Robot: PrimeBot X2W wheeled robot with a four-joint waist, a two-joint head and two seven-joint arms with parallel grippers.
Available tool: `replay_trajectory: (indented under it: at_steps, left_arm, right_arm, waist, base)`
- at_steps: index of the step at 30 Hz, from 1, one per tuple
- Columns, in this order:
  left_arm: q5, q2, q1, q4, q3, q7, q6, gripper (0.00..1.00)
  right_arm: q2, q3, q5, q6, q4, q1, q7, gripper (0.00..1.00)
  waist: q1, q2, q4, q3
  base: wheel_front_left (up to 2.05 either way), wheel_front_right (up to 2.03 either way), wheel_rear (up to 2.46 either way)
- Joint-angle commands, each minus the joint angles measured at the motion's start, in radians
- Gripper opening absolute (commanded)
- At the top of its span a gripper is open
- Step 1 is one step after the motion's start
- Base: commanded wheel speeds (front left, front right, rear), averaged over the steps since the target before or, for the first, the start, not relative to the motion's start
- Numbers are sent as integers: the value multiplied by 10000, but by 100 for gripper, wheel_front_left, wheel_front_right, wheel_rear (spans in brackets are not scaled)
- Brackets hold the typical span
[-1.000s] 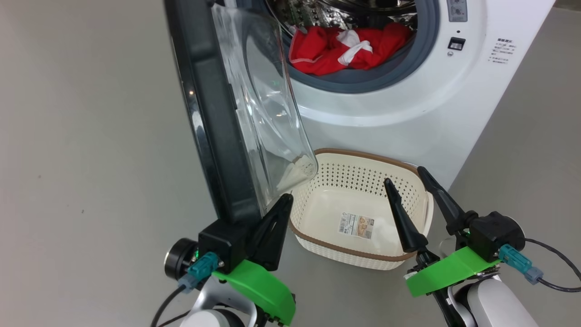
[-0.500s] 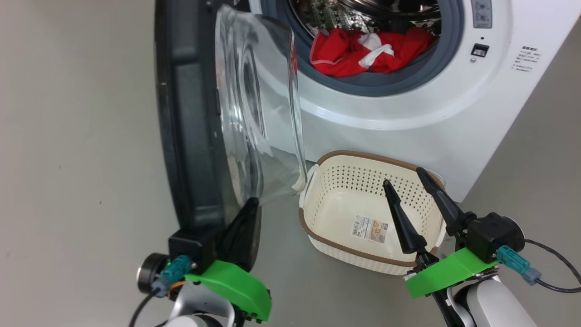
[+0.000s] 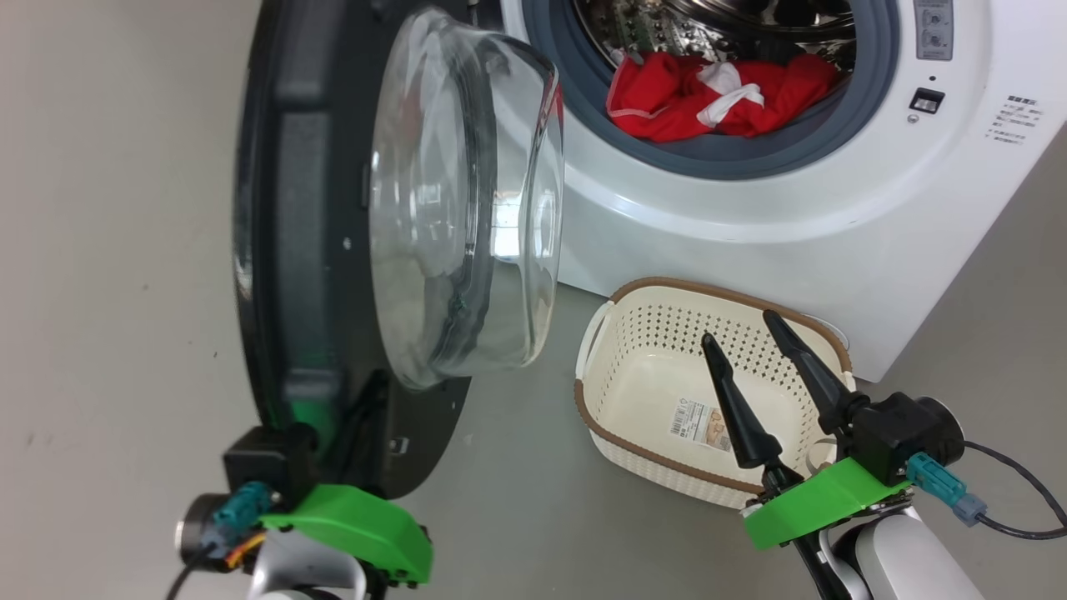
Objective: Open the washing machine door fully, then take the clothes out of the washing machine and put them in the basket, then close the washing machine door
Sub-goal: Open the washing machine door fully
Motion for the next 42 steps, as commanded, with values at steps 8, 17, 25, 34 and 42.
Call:
replay_trajectory:
  at_steps: [8, 17, 25, 34, 42]
  left_arm:
    - [-48, 690, -174, -357, 1183, -198, 507, 0]
    - [-275, 863, -401, 110, 1848, -664, 696, 0]
    - [-560, 948, -940, 1259, 2398, -1520, 565, 0]
    - [-910, 994, -1491, 2444, 2897, -2262, 423, 0]
    - [-1373, 1293, -1966, 3318, 3614, -2709, 223, 0]
  right_arm:
    - [59, 249, -175, 48, -165, -50, -91, 100]
    - [59, 225, -411, 48, -131, -97, -91, 100]
    - [59, 232, -620, 48, -59, -149, -91, 100]
    - [59, 265, -797, 48, -4, -215, -91, 100]
    - [59, 295, -953, 48, 40, -277, -91, 100]
  waist:
    - [0, 0, 186, 137]
    - [0, 0, 234, 345]
    - [0, 0, 198, 514]
    - [0, 0, 140, 643]
    - [0, 0, 35, 734]
  base:
    - [0, 0, 0]
    - [0, 0, 0]
    - [0, 0, 0]
    - [0, 0, 0]
    - [0, 0, 0]
